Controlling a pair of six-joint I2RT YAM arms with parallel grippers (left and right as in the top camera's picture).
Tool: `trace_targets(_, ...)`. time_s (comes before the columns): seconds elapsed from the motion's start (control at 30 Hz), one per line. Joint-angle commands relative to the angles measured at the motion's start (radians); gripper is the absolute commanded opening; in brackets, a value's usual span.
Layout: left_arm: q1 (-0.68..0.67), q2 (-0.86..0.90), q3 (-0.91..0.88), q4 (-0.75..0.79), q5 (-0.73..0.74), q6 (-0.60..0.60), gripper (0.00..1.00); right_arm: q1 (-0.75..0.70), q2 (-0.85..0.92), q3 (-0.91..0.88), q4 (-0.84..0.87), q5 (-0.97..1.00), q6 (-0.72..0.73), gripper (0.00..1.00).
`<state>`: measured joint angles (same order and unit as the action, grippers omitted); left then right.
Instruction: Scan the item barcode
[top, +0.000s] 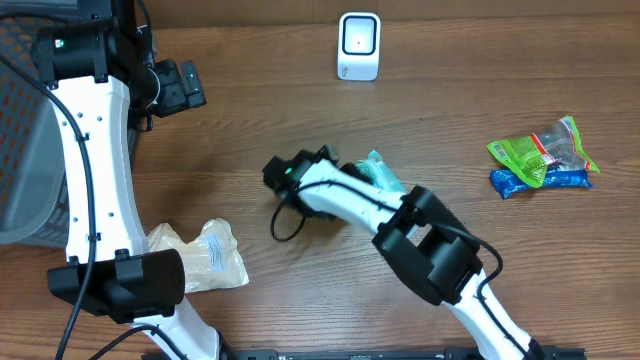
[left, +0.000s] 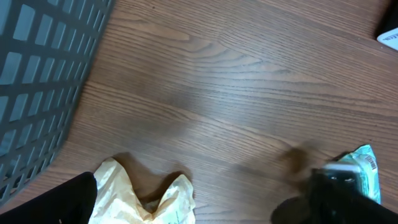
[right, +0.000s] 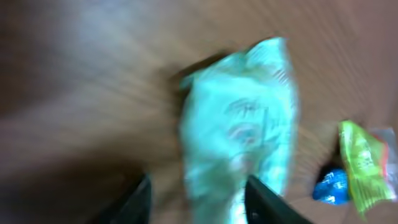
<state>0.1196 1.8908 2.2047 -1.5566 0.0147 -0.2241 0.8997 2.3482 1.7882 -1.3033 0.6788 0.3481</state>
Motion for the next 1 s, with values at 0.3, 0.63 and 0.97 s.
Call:
trace_targets(0.3, 0.004, -0.013, 0.014, -0.002, 0.004, 0.026, 1.00, -0.085, -0.014, 0.498, -0.225, -0.530, -0.092, 0.53)
trace_targets(0.63, 0.004, -0.013, 0.014, -0.002, 0.004, 0.026, 1.00, -0.473, -0.015, 0.471, -0.269, -0.973, -0.256, 0.04)
trace_targets(0.97, 0.004, -0.013, 0.014, -0.002, 0.004, 0.026, 1.00, -0.479, -0.015, 0.118, -0.026, -1.041, -0.261, 0.04)
